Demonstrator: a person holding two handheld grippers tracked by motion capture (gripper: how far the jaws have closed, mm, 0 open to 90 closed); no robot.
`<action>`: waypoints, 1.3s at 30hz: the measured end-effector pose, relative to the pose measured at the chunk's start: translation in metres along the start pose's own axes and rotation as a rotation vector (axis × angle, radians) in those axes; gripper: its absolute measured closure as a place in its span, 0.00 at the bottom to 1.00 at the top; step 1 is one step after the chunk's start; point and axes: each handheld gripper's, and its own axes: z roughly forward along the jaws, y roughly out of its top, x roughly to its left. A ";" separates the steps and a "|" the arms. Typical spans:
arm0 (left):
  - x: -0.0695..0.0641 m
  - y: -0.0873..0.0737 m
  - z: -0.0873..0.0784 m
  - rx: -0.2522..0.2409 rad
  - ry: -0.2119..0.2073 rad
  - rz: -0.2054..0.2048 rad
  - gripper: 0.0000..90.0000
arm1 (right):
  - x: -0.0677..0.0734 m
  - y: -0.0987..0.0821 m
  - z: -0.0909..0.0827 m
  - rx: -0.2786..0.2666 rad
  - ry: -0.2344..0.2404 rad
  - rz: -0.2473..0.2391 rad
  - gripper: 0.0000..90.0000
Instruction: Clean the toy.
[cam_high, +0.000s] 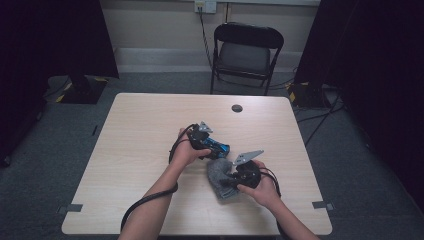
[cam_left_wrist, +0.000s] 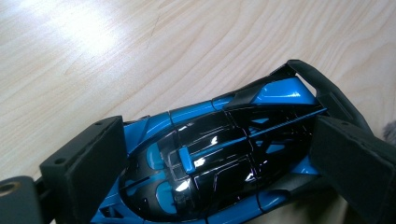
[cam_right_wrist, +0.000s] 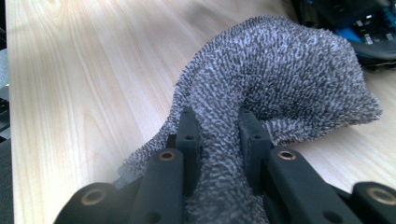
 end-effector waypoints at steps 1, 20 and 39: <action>0.000 0.000 0.000 0.001 -0.002 0.001 0.04 | -0.001 0.000 -0.003 0.001 -0.001 -0.001 0.82; 0.000 0.000 0.000 0.001 -0.003 0.001 0.05 | -0.046 -0.002 -0.059 -0.071 -0.125 0.084 0.82; 0.000 -0.001 0.000 -0.004 -0.004 0.001 0.05 | -0.087 -0.004 -0.032 -0.046 -0.264 0.197 0.81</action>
